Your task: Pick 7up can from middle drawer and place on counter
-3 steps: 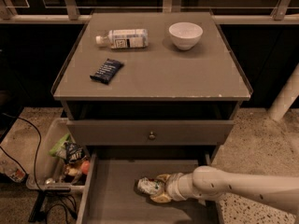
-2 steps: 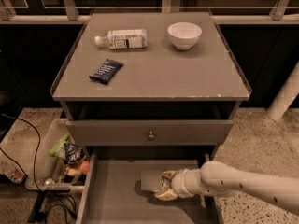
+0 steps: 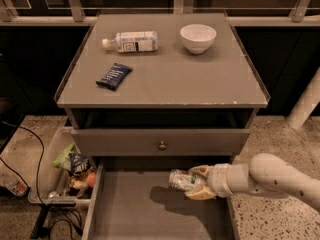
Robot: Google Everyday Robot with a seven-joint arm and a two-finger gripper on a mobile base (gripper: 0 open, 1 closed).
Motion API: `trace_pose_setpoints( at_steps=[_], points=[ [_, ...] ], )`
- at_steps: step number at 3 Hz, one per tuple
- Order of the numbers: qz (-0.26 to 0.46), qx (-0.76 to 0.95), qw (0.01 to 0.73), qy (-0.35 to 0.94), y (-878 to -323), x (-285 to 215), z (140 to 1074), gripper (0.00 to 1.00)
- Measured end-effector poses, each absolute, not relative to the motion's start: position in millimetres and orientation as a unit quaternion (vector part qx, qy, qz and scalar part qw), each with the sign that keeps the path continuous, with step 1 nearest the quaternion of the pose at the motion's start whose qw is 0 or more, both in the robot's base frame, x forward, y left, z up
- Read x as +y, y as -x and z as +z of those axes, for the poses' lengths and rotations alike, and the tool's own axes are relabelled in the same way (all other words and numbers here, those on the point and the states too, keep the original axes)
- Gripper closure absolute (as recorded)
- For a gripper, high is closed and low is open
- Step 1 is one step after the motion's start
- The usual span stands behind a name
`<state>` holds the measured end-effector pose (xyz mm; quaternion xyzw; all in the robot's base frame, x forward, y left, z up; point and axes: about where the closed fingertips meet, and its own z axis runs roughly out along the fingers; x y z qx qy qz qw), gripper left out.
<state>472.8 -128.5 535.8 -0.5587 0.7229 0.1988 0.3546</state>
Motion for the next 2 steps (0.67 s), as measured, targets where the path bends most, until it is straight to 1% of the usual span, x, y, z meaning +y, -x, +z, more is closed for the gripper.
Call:
trace_pose_setpoints(
  at_steps=[1,2],
  points=[
    [0.191,0.725,0.364,0.553,-480.1,-164.1,603.5,1.0],
    [0.161,0.726,0.374,0.554,-479.9,-190.5,672.2,1.0]
  ],
)
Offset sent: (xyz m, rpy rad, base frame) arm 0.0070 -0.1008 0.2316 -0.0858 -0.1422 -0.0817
